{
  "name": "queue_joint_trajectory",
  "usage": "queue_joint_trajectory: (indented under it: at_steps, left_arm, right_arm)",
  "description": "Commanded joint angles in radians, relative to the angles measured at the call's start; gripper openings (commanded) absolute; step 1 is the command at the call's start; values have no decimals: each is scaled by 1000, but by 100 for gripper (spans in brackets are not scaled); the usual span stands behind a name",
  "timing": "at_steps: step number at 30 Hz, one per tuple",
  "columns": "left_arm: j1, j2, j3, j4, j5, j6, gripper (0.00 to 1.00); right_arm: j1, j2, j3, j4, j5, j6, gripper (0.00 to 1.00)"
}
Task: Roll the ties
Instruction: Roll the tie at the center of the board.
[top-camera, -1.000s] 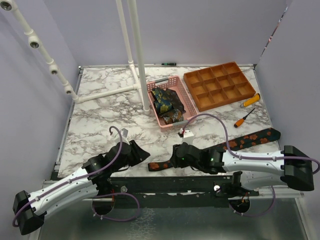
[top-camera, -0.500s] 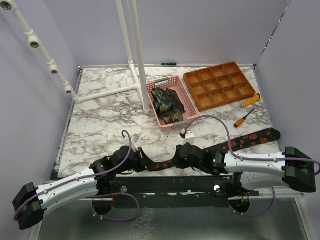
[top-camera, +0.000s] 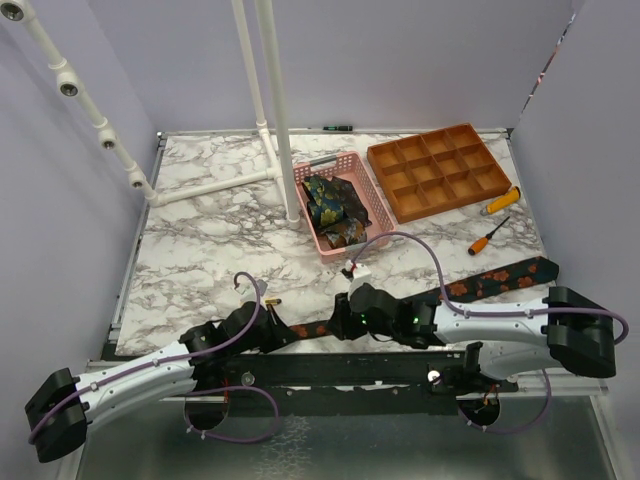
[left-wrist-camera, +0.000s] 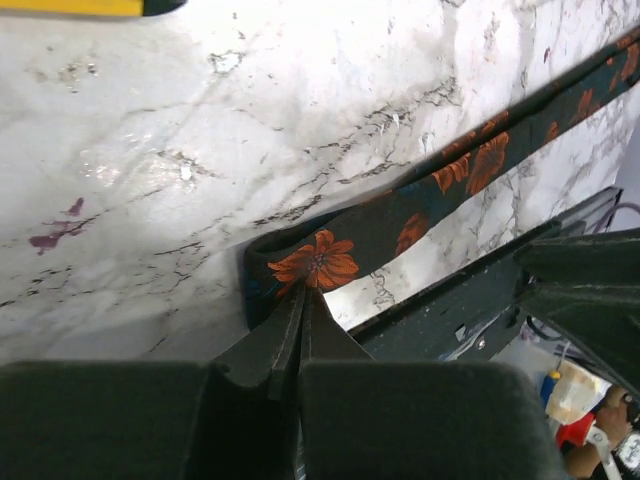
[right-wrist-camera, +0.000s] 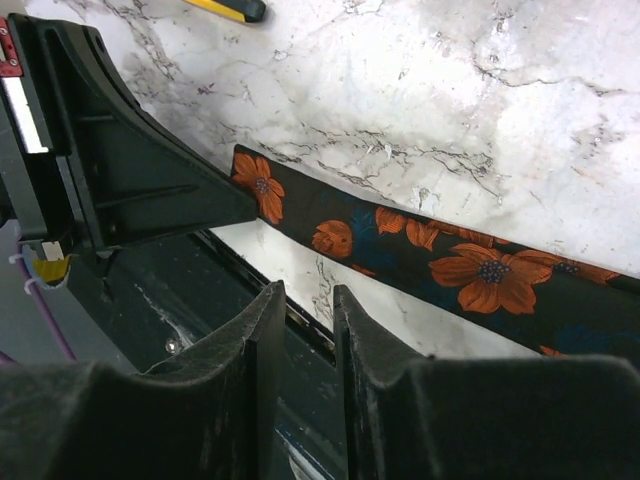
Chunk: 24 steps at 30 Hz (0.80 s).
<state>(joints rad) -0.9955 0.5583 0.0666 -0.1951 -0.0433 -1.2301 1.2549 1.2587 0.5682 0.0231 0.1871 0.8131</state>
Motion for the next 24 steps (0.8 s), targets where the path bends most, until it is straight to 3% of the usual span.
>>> queue_joint_trajectory:
  at_steps: [1, 10, 15, 20, 24]
  left_arm:
    - [-2, -10, -14, -84, -81, -5, 0]
    - [-2, -75, -11, -129, -105, -4, 0]
    - [-2, -99, -12, -153, -107, 0, 0]
    - [-2, -117, -14, -181, -131, -5, 0]
    - [-2, -117, -2, -199, -157, -4, 0]
  right_arm:
    - [-3, 63, 57, 14, -45, -21, 30]
    - [-3, 204, 121, -21, 29, 31, 24]
    - [0, 108, 87, 15, 115, 12, 24]
    - [-1, -47, -37, 226, 127, -101, 45]
    - [-11, 31, 83, 29, 101, -113, 33]
